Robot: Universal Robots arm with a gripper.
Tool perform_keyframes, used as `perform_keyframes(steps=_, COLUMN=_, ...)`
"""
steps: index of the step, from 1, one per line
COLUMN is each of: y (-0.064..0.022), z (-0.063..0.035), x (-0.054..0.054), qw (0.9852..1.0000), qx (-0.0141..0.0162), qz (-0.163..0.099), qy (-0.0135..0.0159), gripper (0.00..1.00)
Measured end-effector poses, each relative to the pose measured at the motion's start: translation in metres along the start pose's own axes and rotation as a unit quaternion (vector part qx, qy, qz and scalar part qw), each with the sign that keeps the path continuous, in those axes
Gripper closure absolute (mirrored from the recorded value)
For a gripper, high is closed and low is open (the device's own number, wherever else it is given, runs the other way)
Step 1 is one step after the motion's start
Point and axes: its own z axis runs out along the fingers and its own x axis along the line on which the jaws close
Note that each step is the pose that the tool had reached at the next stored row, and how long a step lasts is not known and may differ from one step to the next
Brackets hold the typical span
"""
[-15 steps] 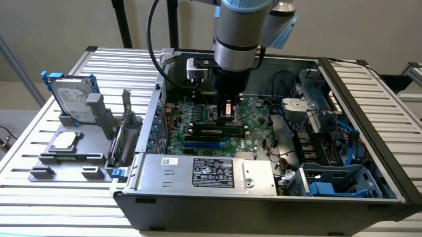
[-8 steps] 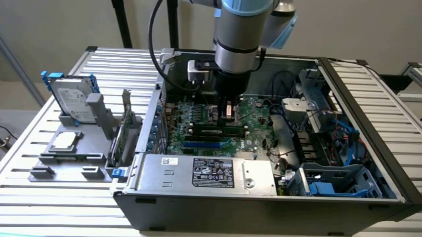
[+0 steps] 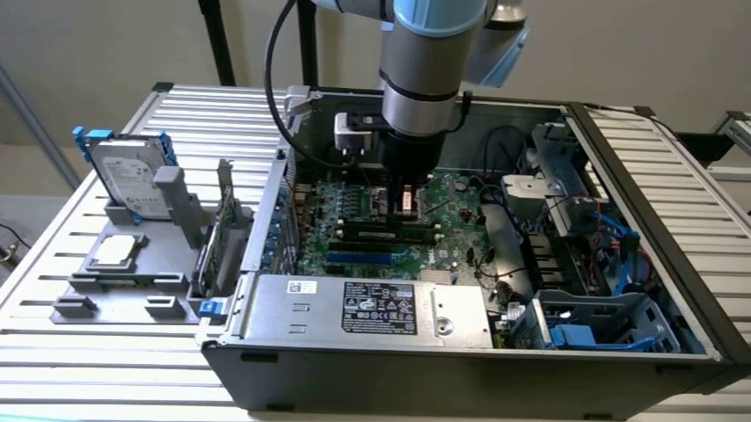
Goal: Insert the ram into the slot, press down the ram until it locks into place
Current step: 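Press down the ram until it locks into place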
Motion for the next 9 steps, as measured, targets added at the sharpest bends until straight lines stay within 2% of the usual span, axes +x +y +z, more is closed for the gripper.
perform_keyframes(steps=4, y=-0.0001, z=0.0021, x=0.0, qw=1.0, qx=-0.0005, qz=0.0, qy=-0.0003, gripper=0.9)
perform_keyframes(steps=5, y=-0.0003, z=-0.0003, x=0.0, qw=1.0, qx=-0.0012, qz=0.0, qy=-0.0013, gripper=0.9)
perform_keyframes(steps=9, y=-0.0012, z=-0.0185, x=0.0, qw=1.0, qx=-0.0064, qz=0.0, qy=-0.0007, gripper=0.9)
